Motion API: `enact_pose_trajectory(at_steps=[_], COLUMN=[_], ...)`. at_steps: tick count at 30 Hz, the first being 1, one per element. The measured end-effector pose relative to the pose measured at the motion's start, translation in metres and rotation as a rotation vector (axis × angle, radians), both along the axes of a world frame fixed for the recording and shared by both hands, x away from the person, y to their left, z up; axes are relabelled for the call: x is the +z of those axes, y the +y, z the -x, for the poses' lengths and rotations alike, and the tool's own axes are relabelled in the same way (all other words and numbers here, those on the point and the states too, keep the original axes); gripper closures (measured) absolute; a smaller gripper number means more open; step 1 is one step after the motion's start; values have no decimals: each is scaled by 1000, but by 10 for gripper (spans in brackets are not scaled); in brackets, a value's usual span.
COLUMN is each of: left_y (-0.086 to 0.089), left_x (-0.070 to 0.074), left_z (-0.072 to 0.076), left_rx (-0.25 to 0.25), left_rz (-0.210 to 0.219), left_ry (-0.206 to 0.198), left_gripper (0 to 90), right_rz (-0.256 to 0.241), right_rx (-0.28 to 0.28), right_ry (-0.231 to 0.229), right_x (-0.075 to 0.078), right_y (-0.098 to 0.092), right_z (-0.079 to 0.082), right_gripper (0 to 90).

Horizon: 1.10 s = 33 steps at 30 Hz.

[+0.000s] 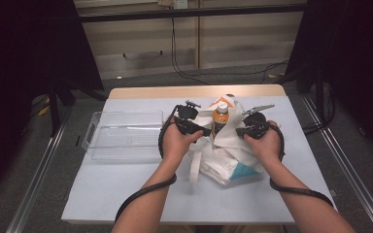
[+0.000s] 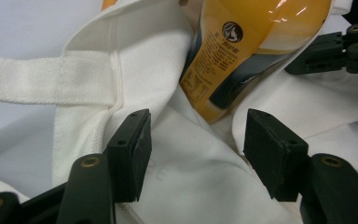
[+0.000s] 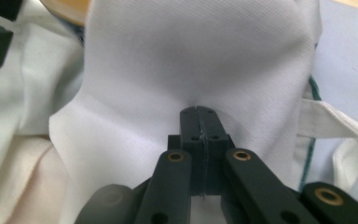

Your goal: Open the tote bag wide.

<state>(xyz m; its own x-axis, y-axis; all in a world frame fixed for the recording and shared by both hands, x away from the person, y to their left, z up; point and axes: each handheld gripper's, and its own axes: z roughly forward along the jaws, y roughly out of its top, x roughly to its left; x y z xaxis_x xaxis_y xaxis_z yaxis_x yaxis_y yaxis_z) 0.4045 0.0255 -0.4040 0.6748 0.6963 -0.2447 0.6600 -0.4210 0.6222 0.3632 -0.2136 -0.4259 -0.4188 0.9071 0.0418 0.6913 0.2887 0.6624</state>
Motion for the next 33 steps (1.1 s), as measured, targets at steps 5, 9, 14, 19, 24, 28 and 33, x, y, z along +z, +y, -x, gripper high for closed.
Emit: enact_pose_trajectory(at_steps=[5,9,14,19,24,28,33], left_y=[-3,-8,-14,-23,-32,-33,-29], left_x=[0,-2,-8,-11,-13,-14,-3], left_z=[1,3,5,7,7,8,8], left_rx=[-11,-56,-89,-119,-186,-180,-174], left_rz=[19,23,67,56,18,-14,11], left_ry=[0,22,33,8,8,38,51], left_gripper=[436,548,500,492,645,878,892], right_rz=[-16,-38,-64,-53,-35,-27,-60], right_rx=[20,24,29,46,56,73,120], right_ry=[-4,0,-14,-15,-18,-14,-17], right_x=[2,5,5,7,9,9,11], right_y=[-6,-8,-10,-8,-9,-12,-9], right_z=[3,6,10,11,13,15,18], right_gripper=[900,843,756,666,625,571,376])
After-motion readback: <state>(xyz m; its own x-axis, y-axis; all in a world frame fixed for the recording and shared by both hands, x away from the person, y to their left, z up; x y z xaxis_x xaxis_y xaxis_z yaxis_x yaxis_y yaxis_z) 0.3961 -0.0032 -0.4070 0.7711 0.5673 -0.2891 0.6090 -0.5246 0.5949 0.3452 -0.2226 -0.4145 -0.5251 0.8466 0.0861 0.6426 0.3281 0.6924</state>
